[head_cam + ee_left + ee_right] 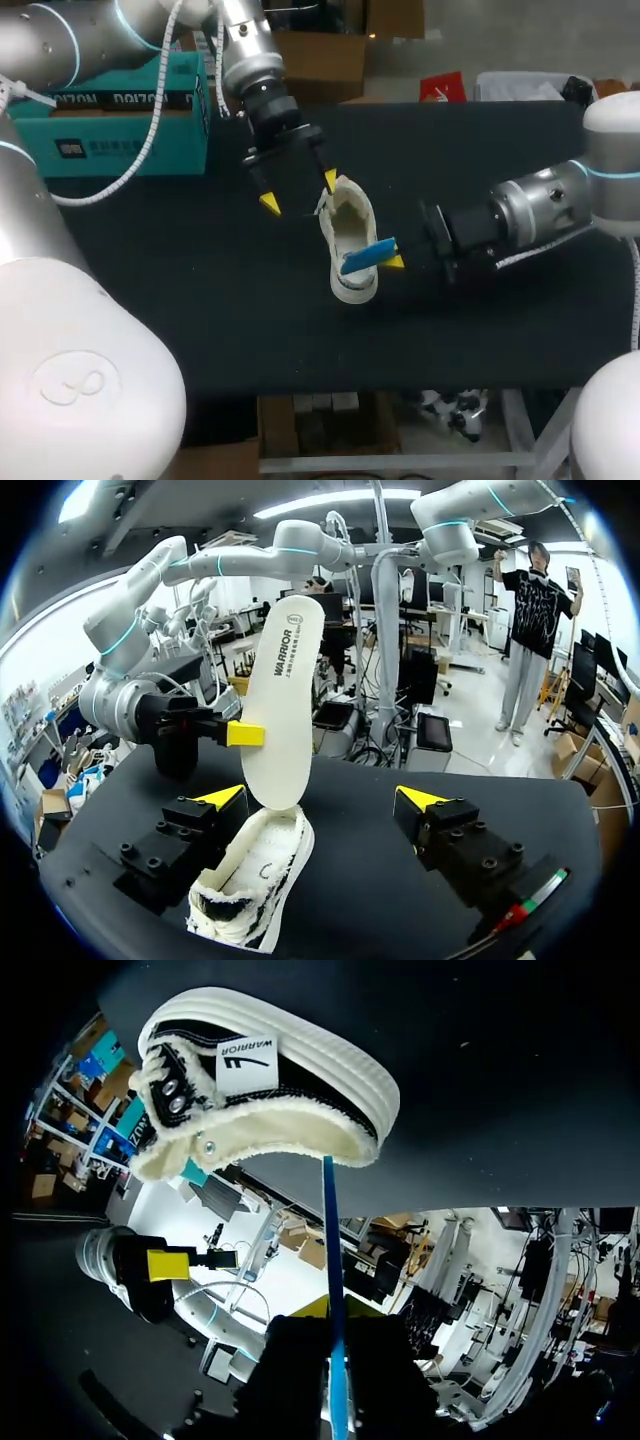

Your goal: Open the shoe tongue, take the insole out of the shoe, put the insole back into the shoe, and pack the shoe into the shoebox

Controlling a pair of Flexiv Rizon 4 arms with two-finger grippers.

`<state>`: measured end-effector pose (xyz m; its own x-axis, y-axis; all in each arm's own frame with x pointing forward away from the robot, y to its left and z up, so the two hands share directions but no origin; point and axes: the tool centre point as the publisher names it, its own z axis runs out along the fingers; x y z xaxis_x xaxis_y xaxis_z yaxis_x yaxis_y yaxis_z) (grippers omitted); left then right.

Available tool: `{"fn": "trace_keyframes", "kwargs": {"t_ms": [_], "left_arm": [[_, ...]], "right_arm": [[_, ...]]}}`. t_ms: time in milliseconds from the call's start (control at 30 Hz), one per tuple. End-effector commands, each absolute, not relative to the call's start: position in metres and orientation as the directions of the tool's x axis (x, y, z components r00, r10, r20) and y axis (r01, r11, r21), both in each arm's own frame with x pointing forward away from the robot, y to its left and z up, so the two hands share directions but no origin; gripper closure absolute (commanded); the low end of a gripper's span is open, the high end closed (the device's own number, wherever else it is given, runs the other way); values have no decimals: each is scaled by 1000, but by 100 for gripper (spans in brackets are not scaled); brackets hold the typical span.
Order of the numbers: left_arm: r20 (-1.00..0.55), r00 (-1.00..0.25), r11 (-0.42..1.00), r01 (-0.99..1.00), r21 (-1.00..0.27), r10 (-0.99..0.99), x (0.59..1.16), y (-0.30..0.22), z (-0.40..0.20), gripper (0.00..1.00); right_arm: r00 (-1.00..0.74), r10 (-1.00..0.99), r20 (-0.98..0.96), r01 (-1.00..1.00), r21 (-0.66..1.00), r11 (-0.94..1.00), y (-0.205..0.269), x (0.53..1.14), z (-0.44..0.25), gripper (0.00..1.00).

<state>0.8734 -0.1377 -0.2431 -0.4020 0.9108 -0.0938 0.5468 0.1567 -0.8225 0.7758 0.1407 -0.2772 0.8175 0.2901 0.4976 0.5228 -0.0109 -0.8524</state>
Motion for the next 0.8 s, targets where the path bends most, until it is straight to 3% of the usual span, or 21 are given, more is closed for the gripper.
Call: {"fn": "trace_keyframes", "kwargs": {"t_ms": [33, 500, 800], "left_arm": [[-310, -671, 162, 543, -824, 673, 840, -130, -257, 0], [-445, -821, 217, 537, -815, 358, 822, -141, -266, 0], [-510, -846, 227, 533, -815, 157, 815, -142, -269, 0]], "right_arm": [[827, 206, 522, 544, -836, -66, 136, 759, -273, 100], [837, 104, 538, 546, -834, -82, 144, 775, -278, 100], [836, 90, 541, 548, -832, -90, 150, 783, -286, 100]]}}
